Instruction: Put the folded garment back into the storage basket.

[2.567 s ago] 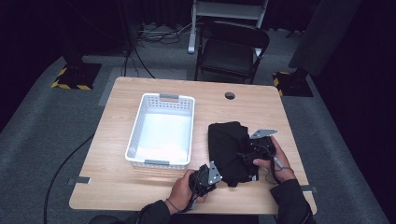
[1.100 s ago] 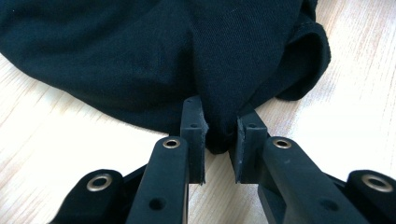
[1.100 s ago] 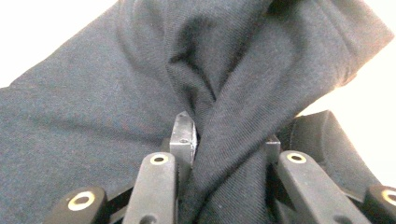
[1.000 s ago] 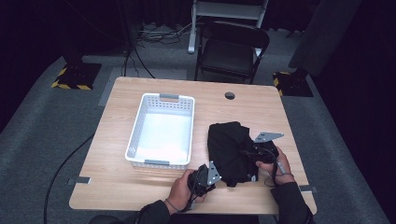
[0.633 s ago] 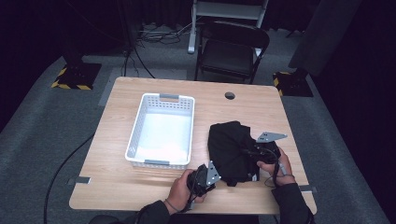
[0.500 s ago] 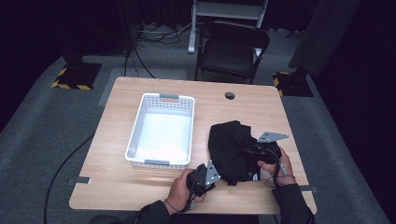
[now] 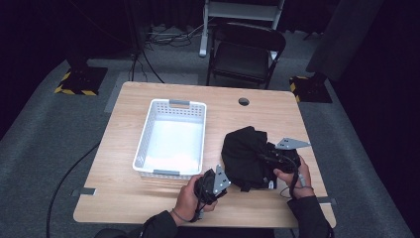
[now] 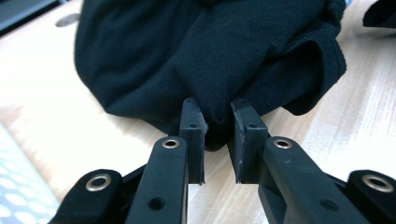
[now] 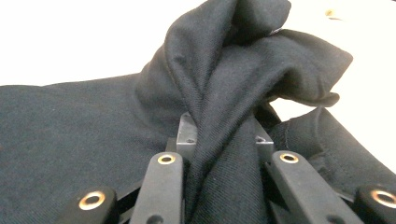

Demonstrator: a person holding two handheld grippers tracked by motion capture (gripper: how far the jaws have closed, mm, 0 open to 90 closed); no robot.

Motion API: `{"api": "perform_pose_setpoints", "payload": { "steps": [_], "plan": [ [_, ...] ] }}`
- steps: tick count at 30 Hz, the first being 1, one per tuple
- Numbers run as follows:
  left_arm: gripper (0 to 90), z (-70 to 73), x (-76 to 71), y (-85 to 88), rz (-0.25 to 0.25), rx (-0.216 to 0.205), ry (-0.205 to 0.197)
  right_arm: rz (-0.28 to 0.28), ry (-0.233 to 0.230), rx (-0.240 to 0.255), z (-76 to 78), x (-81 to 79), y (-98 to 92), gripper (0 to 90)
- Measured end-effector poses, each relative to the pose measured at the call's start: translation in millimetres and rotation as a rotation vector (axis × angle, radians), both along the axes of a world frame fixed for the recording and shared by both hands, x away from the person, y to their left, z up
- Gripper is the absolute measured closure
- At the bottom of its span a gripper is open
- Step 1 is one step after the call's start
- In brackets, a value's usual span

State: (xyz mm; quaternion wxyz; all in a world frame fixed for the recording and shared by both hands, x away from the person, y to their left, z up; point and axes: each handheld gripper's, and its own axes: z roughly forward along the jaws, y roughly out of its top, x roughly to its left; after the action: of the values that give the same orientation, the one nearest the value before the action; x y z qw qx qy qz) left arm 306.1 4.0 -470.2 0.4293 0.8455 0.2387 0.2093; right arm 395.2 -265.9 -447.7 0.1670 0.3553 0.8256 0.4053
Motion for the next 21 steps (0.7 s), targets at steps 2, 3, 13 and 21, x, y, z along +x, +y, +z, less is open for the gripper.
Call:
{"api": "perform_pose_setpoints", "payload": {
  "steps": [2,3,13,21],
  "plan": [
    [76.0,2.9,0.2,1.1,0.007,0.004,-0.014,-0.006,-0.015,0.003,2.6,-0.6,1.7,74.2],
    [76.0,5.5,0.2,2.6,0.011,-0.001,-0.021,-0.009,-0.025,0.005,5.7,-1.1,2.9,74.3],
    [77.6,10.9,-1.0,3.2,0.009,0.004,-0.045,-0.028,-0.067,0.010,11.6,-3.7,6.8,75.5],
    [78.2,15.7,1.4,5.8,0.010,0.003,-0.046,-0.037,-0.088,0.027,17.8,-3.0,9.1,75.9]
  ]
}}
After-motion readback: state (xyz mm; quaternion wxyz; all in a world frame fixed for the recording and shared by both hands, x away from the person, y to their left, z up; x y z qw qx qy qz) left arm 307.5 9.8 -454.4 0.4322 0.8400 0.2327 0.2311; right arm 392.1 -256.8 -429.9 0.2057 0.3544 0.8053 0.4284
